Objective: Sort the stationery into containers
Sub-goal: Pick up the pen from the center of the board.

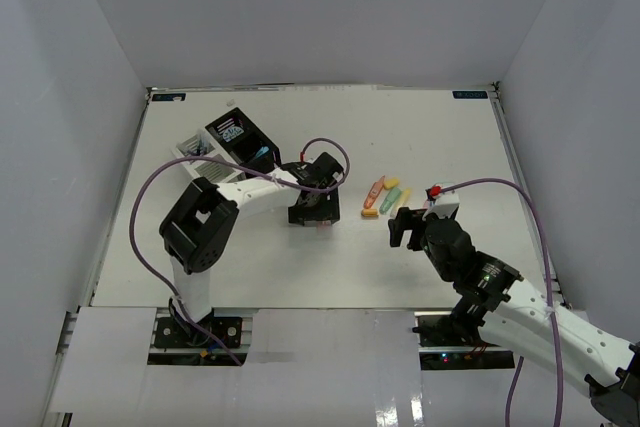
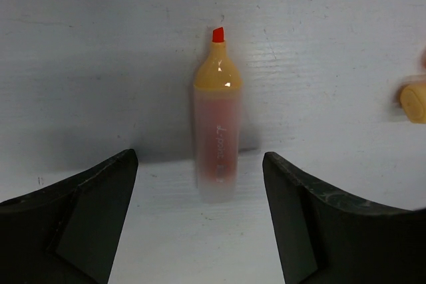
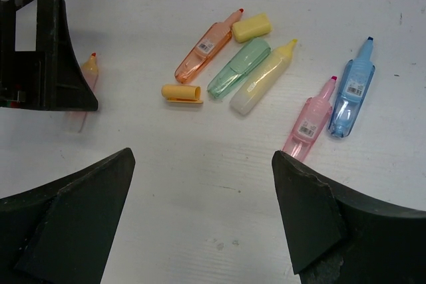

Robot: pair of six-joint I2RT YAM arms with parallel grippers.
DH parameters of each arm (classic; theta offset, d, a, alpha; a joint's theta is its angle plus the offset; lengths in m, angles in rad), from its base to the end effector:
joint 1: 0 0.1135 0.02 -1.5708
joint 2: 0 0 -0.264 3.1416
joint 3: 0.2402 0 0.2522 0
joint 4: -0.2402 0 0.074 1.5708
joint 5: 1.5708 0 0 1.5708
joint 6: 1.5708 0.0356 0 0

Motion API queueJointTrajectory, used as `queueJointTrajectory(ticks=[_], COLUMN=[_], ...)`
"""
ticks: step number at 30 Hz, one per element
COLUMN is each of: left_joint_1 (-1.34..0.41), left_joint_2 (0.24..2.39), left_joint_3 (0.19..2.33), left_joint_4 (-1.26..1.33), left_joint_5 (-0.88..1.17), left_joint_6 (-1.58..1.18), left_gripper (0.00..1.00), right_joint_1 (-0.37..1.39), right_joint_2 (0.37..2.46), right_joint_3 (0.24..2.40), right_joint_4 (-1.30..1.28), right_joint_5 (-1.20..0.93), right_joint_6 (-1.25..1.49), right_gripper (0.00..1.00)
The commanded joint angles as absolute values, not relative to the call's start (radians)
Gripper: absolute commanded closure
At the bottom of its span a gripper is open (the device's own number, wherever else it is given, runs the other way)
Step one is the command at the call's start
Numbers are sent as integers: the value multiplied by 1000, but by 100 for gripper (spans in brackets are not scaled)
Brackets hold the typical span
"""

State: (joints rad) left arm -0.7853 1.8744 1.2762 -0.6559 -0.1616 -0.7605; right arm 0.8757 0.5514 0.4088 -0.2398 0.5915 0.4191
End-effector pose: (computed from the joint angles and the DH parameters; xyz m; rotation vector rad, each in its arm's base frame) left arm 0.2651 -0.2569 0.1733 -0.0015 2.7996 -0.1499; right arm 0.1063 0.0965 0.2377 -0.0479 1.8966 0.3056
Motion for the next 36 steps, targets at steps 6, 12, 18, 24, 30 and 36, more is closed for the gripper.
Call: queueJointTrajectory(ticks=[6,12,18,24,30,36], left_joint_1=[-805,-827,-859,-870,-873,-873], left_joint_2=[1937,1982,1997,1945,1764,1483], left_joint_3=[1348,1370,1381,1347,1230,1016], left_joint_4=[-675,-706,-707,-655,-505,-228], left_joint_5=[-178,-213,-222,-235,-261,-238], left_joint_6=[-772,-778,-781,-773,-692,-511], left_gripper=[23,32,54,71,86,97], right_joint_1=[876,876,876,876,876,876], right_joint_2=[546,540,519,495,512,603], right_joint_3=[390,385,380,388,439,552], right_joint_4=[-224,-224,-225,-238,-242,-242], right_joint_5=[594,591,584,542,451,338], right_joint_6=[414,414,416,416,400,374], right_gripper=[10,10,10,10,7,3])
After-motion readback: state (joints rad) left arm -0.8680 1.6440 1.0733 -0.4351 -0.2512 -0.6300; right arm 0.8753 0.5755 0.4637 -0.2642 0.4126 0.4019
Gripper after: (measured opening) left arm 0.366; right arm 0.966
